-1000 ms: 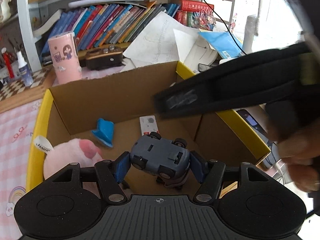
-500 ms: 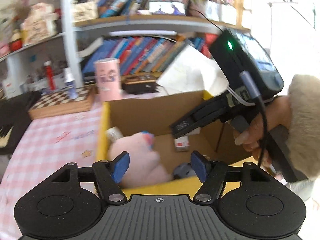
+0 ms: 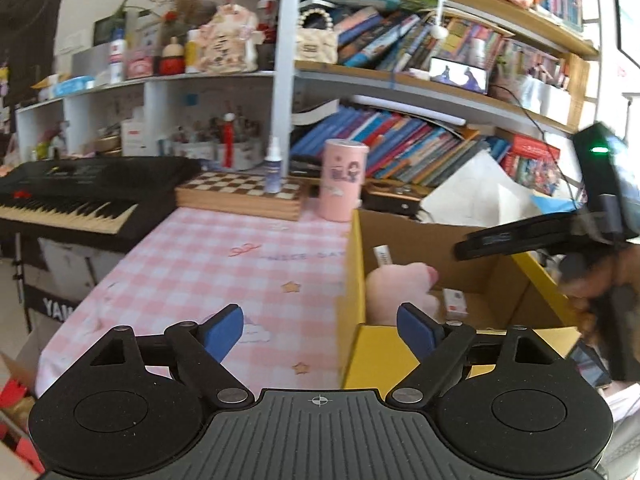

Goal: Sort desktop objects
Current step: 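Withdraw both open tools from the yellow box back over the table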

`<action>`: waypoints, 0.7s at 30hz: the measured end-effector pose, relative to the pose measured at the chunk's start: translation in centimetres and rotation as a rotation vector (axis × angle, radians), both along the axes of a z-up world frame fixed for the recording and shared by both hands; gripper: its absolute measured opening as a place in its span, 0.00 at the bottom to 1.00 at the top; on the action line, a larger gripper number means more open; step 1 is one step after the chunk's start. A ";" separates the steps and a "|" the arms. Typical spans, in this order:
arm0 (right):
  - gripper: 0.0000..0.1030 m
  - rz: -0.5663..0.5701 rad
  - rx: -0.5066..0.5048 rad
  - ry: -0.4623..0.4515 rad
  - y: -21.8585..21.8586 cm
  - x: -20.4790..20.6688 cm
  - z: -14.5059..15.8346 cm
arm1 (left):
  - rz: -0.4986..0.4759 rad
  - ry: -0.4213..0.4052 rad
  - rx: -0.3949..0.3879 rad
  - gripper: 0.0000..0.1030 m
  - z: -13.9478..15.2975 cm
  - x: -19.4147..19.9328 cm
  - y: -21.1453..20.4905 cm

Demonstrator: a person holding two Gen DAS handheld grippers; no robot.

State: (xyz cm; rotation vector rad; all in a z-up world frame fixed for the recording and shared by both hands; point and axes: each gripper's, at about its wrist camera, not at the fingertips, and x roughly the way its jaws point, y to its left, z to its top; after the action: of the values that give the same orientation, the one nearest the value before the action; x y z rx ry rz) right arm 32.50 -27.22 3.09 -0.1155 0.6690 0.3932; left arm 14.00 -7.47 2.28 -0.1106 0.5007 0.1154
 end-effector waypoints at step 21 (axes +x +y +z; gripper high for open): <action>0.71 -0.246 0.086 -0.185 0.6 -20.0 1.2 | 0.028 0.003 0.037 1.00 0.6 -6.6 4.0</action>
State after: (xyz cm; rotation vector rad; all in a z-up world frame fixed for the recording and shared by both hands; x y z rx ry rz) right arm 12.52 -26.59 4.32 0.0132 0.4759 0.1711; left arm 7.42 -3.43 2.84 -0.0813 0.5001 0.1519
